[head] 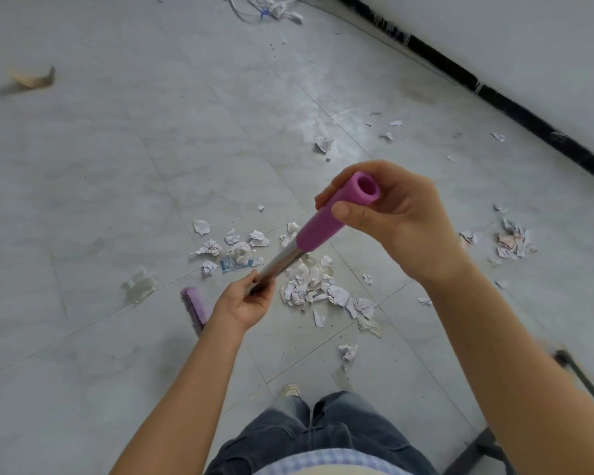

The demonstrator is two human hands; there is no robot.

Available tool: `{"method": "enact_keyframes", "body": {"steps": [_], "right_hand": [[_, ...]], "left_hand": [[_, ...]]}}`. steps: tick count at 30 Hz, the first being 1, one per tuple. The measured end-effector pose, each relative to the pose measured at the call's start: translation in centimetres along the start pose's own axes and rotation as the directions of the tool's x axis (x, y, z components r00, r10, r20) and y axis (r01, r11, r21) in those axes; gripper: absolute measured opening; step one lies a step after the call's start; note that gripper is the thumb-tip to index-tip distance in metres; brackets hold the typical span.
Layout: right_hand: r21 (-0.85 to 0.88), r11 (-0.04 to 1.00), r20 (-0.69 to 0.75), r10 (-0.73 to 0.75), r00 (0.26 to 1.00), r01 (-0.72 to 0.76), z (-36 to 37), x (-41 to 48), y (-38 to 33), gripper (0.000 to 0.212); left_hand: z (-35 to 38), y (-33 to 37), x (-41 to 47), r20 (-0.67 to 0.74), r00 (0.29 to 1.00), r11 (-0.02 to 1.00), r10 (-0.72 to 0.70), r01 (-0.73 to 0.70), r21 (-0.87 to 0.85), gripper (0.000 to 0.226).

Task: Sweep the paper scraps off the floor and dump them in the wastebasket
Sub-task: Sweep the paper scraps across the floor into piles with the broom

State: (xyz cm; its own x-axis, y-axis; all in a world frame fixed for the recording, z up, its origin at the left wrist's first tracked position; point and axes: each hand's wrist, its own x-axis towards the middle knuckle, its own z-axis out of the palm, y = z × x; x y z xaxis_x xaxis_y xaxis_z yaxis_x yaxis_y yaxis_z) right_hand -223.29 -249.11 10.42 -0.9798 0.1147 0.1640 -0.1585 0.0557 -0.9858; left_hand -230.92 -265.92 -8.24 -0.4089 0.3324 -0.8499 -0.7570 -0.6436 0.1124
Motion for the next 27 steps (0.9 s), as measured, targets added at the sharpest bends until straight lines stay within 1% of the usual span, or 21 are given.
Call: {"method": "enact_keyframes", "body": {"steps": [3,6,8,11,15,19,22,24,27], "right_hand": [[-0.005,0.994,-0.032,0.113,0.993,-0.113,0.1,-0.6,2.9,0.019],[-0.022,0.966,-0.05,0.256,0.966,-0.257,0.0,-2.2,6.1,0.022],[-0.014,0.951,-0.075,0.307,0.949,-0.309,-0.4,-3.3,7.6,0.025],[0.012,0.935,-0.085,0.353,0.932,-0.354,-2.5,-4.5,8.9,0.025],[0.021,0.934,-0.072,0.358,0.931,-0.358,-7.5,-6.1,9.4,0.024],[0.029,0.947,-0.091,0.321,0.943,-0.32,-15.1,-7.8,9.2,0.025],[0.018,0.964,-0.06,0.266,0.962,-0.266,-22.5,-8.7,8.4,0.025],[0.019,0.975,-0.035,0.22,0.975,-0.22,-26.9,-8.9,7.4,0.022],[0.032,0.989,0.008,0.146,0.989,-0.147,-31.7,-8.8,5.6,0.02]], "left_hand": [[-2.4,0.0,0.9,-0.122,0.992,0.999,-0.021,0.024,0.028,0.019],[-4.8,-1.2,1.8,-0.247,0.969,0.997,-0.026,0.044,0.067,0.023],[-6.1,-2.5,2.6,-0.292,0.955,0.995,-0.045,0.068,0.069,0.022],[-6.6,-5.0,3.6,-0.316,0.947,0.994,-0.061,0.088,0.07,0.02],[-4.7,-9.3,5.0,-0.326,0.944,0.993,-0.054,0.085,0.081,0.019],[-0.3,-16.1,6.7,-0.281,0.958,0.994,-0.052,0.078,0.082,0.018],[4.6,-22.3,7.6,-0.223,0.974,0.999,-0.037,0.042,0.019,0.017],[7.9,-25.9,7.7,-0.19,0.981,0.999,-0.033,0.027,-0.03,0.017],[11.7,-29.4,7.3,-0.202,0.979,0.999,-0.025,0.018,-0.037,0.018]]}}
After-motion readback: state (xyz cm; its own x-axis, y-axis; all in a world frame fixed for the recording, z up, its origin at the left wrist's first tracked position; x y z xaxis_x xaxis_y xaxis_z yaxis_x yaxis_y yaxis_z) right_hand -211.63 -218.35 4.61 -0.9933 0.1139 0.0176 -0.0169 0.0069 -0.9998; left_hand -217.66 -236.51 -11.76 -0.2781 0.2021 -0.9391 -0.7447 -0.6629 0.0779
